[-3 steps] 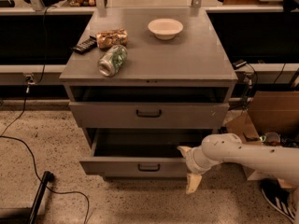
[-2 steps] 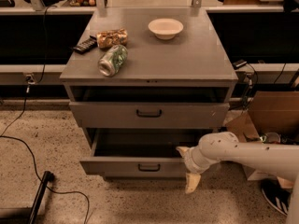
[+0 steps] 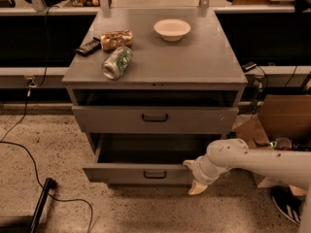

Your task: Open middle drawer

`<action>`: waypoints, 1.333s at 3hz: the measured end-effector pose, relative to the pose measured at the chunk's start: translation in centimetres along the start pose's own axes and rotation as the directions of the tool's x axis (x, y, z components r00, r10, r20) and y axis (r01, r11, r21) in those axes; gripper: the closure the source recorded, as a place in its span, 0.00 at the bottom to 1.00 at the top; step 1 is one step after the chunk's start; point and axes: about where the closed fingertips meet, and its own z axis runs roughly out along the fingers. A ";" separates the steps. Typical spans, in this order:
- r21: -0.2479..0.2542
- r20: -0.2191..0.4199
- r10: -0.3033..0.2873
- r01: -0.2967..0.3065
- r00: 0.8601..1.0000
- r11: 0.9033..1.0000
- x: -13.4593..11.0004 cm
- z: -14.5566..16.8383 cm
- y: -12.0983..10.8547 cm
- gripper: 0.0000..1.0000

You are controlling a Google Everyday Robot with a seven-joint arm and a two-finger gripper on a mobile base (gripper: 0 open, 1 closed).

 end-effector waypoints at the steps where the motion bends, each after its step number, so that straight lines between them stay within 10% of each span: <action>1: -0.031 0.013 0.001 0.000 1.000 1.000 -0.8 -0.2 1.7 0.66; 4: -0.103 0.022 -0.009 0.011 1.000 0.995 -4.4 -1.7 6.3 0.82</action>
Offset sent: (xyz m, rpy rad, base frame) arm -0.0544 0.0071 0.0134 0.0169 0.0658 0.0009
